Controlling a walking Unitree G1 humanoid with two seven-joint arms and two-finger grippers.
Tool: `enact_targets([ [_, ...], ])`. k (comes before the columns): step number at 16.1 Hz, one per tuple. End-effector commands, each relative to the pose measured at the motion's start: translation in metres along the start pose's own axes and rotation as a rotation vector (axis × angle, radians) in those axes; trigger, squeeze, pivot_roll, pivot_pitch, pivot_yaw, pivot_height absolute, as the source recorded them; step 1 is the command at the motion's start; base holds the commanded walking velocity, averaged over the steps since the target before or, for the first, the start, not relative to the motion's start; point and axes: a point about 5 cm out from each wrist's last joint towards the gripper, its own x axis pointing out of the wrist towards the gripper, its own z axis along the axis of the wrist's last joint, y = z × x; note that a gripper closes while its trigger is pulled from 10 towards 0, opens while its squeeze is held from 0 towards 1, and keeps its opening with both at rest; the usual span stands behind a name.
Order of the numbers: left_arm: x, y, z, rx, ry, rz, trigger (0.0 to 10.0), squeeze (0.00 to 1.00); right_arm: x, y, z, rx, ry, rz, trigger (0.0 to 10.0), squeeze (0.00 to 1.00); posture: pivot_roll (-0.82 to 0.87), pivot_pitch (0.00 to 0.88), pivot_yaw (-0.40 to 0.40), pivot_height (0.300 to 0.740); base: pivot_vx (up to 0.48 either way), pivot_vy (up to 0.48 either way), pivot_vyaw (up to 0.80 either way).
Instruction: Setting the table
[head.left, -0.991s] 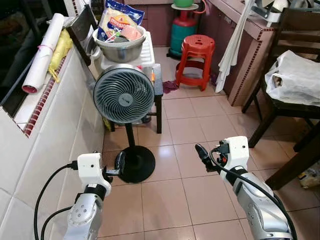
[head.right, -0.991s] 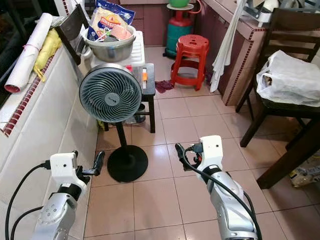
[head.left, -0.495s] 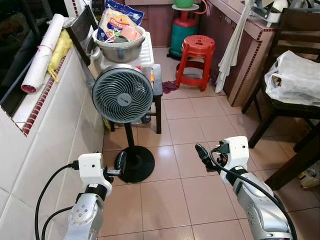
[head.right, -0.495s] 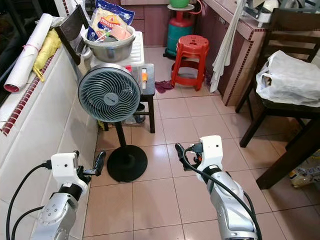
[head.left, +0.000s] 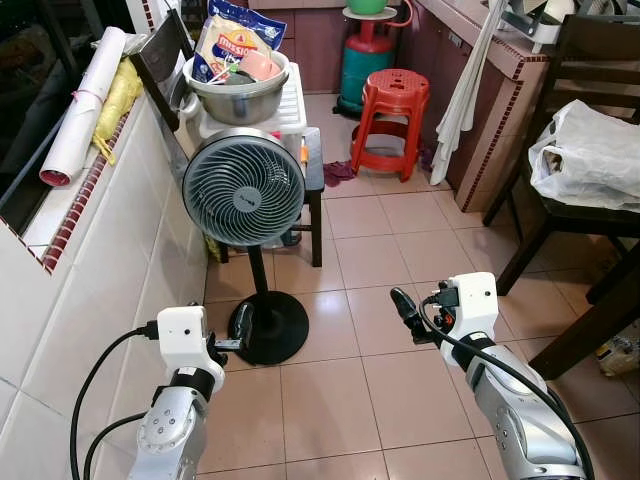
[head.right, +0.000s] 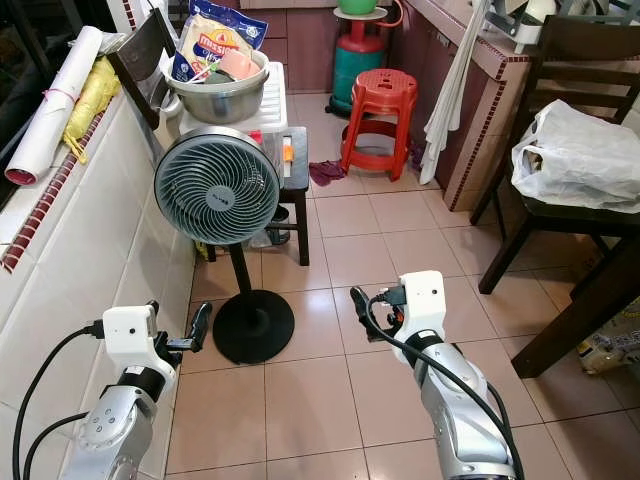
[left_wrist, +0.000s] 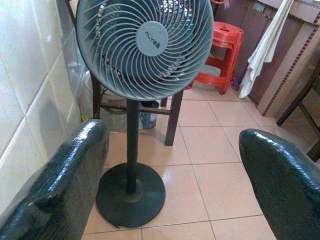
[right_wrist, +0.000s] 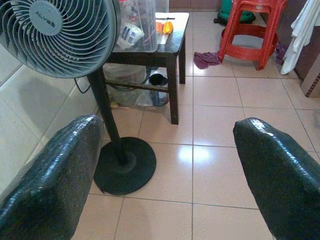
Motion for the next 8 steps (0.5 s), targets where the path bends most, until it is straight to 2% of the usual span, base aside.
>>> enact_targets([
  [1,-0.001,0.002,-0.003,0.004,0.011,0.014,10.0,0.0,0.0,0.0,0.004,-0.007,-0.011,0.001,10.0,0.0,-0.07,0.056,0.021,0.74,0.0,0.0,0.0],
  [3,-0.001,0.002,-0.003,0.004,0.011,0.014,10.0,0.0,0.0,0.0,0.004,-0.007,-0.011,0.001,10.0,0.0,-0.07,0.056,0.021,0.74,0.0,0.0,0.0],
  [4,-0.002,0.002,-0.003,0.004,0.011,0.015,10.0,0.0,0.0,0.002,0.003,-0.001,-0.012,0.009,10.0,0.0,0.0,0.0,0.0,0.74,0.0,0.0,0.0],
  [5,-0.003,0.005,-0.003,0.023,0.013,0.012,10.0,0.0,0.001,0.011,-0.001,-0.01,-0.022,0.047,10.0,0.0,-0.06,0.051,0.039,0.74,0.0,0.0,0.0],
  [8,-0.003,0.007,-0.003,0.043,0.019,0.015,10.0,0.0,0.002,0.015,-0.001,-0.025,-0.023,0.06,10.0,0.0,-0.06,0.052,0.042,0.74,0.0,0.0,0.0],
])
